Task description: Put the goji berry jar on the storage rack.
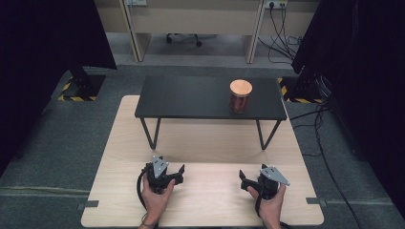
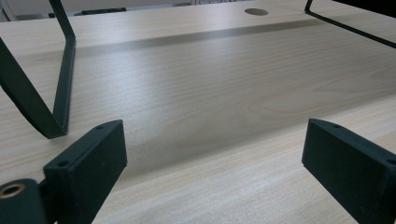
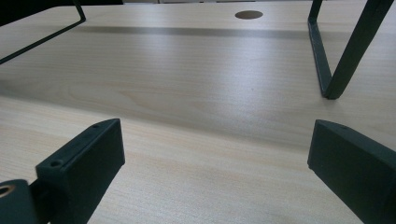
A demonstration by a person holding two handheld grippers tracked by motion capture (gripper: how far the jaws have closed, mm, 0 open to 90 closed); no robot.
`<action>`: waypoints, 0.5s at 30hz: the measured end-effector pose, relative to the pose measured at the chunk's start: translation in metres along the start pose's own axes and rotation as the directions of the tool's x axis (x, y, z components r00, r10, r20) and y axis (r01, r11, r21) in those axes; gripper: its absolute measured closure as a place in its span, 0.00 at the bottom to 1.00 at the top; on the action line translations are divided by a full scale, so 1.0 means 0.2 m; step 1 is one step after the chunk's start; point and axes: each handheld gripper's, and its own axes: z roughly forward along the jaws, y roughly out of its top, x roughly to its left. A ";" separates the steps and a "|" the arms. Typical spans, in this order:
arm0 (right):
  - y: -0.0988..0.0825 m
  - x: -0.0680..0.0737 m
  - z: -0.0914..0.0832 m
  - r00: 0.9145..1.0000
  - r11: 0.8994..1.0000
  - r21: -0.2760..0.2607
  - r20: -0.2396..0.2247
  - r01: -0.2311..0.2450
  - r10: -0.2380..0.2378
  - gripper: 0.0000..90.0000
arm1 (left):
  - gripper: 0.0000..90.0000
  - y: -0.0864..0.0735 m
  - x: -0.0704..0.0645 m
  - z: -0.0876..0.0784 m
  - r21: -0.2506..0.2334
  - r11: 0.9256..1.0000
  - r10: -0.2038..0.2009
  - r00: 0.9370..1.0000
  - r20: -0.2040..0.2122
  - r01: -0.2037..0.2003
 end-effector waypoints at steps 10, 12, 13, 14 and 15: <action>0.00 0.00 0.00 1.000 1.000 0.001 -0.001 -0.008 0.008 0.04 | 0.07 0.00 0.00 0.00 -0.001 1.000 -0.001 1.000 0.001 0.001; 0.00 0.00 0.00 1.000 1.000 -0.002 0.003 -0.014 0.014 0.04 | 0.07 0.00 0.00 0.00 -0.001 1.000 -0.001 1.000 0.002 0.001; 0.00 0.00 0.00 1.000 1.000 -0.002 0.003 -0.014 0.014 0.04 | 0.07 0.00 0.00 0.00 -0.001 1.000 -0.001 1.000 0.002 0.001; 0.00 -0.01 0.00 1.000 1.000 -0.002 0.001 -0.016 0.016 0.04 | 0.07 0.00 0.00 0.00 -0.001 1.000 -0.001 1.000 0.002 0.001; 0.00 -0.01 0.00 1.000 1.000 -0.003 0.001 -0.018 0.018 0.04 | 0.07 0.00 0.00 0.00 -0.001 1.000 -0.001 1.000 0.002 0.001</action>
